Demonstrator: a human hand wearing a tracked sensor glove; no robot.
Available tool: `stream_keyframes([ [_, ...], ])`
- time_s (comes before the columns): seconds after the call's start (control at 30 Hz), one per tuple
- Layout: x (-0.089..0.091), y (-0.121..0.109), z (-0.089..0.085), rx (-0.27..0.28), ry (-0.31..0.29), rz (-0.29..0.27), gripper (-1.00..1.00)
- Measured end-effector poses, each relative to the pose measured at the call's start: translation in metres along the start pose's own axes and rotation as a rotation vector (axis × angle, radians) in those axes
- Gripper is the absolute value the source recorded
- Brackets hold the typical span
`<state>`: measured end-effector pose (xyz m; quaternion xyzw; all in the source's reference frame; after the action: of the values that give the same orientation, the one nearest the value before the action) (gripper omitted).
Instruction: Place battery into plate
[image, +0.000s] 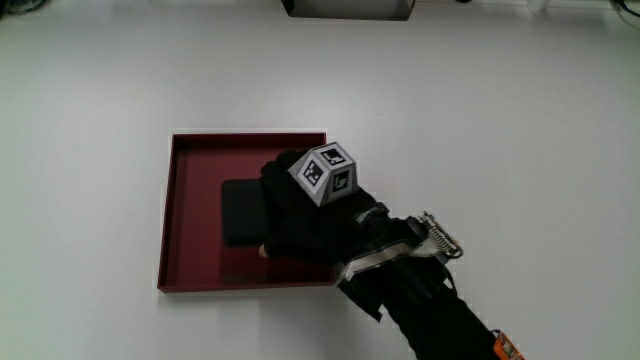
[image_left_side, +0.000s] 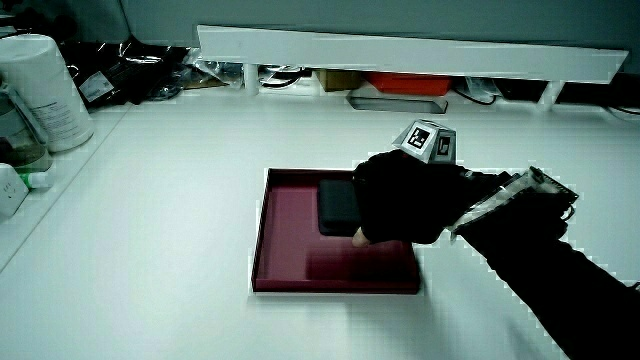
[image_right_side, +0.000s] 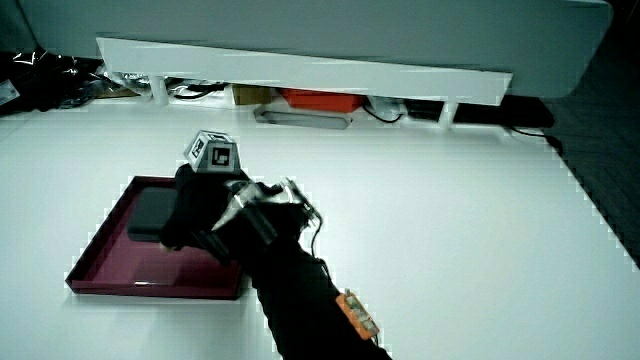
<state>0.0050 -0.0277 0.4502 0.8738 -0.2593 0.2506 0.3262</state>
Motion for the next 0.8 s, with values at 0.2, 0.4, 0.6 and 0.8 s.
stream_keyframes([
  [0.2, -0.01, 0.011, -0.014, -0.019, -0.003, 0.0, 0.0],
  [0.4, -0.011, 0.022, -0.027, -0.041, 0.0, -0.024, 0.0],
  [0.6, -0.01, 0.029, -0.04, -0.048, -0.007, -0.034, 0.0],
  [0.8, -0.009, 0.038, -0.055, -0.094, -0.028, -0.063, 0.0],
])
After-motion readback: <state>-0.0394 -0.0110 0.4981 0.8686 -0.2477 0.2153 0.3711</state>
